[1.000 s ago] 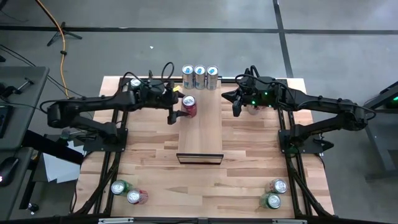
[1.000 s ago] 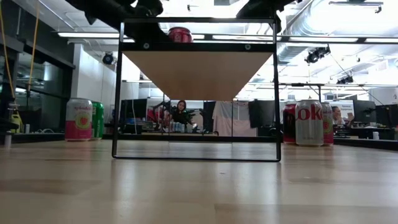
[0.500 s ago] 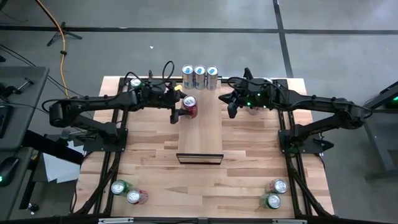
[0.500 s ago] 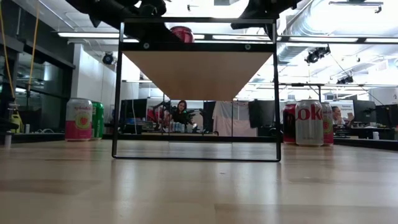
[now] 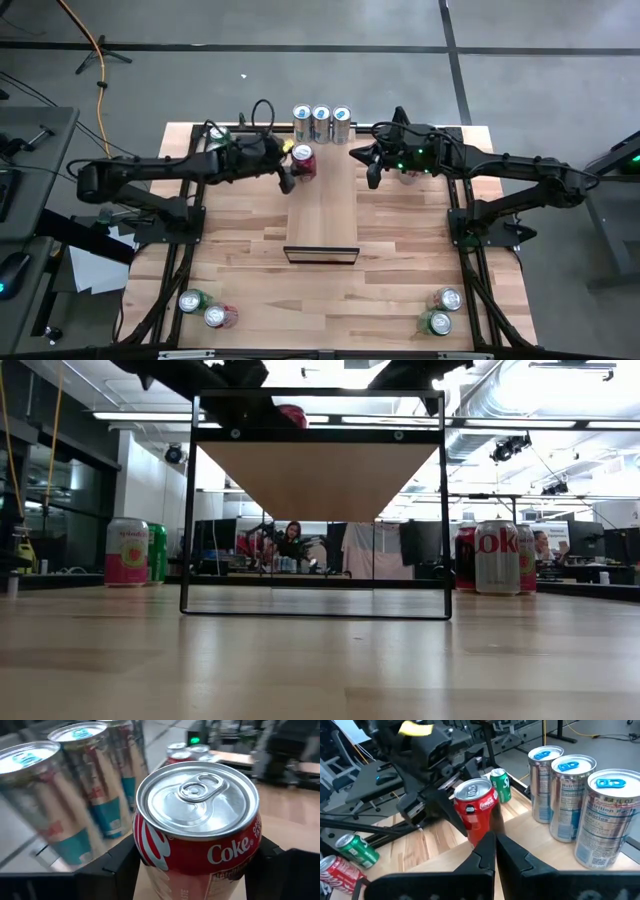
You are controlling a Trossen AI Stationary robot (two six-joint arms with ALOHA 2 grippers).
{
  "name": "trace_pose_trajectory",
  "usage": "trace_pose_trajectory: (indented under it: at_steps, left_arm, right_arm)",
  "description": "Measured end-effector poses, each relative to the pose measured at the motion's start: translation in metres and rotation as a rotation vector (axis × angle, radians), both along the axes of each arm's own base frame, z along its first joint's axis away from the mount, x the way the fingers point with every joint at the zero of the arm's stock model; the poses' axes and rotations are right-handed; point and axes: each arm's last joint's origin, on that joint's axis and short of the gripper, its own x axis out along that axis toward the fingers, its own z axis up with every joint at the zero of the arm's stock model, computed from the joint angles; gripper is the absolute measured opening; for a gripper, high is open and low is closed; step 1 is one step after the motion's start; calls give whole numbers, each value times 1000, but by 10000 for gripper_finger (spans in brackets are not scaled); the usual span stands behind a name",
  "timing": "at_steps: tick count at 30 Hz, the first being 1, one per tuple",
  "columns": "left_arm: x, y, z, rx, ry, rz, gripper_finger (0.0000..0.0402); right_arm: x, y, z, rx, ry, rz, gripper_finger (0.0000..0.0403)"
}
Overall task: Place canned beverage on shelf
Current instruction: Put the middle red white soda can on the shelf
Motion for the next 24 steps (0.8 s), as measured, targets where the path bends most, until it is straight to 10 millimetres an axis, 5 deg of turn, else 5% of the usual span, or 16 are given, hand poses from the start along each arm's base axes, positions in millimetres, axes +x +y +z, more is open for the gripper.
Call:
trace_pose_trajectory:
  at_steps: [10,24]
  left_arm:
    - [5,-28,-1,8,-55,222,205]
    - [24,-27,-16,27,-63,274,210]
  right_arm:
    - [1,-1,2,-40,-8,-12,0]
    - [1,-1,2,-58,-7,-7,0]
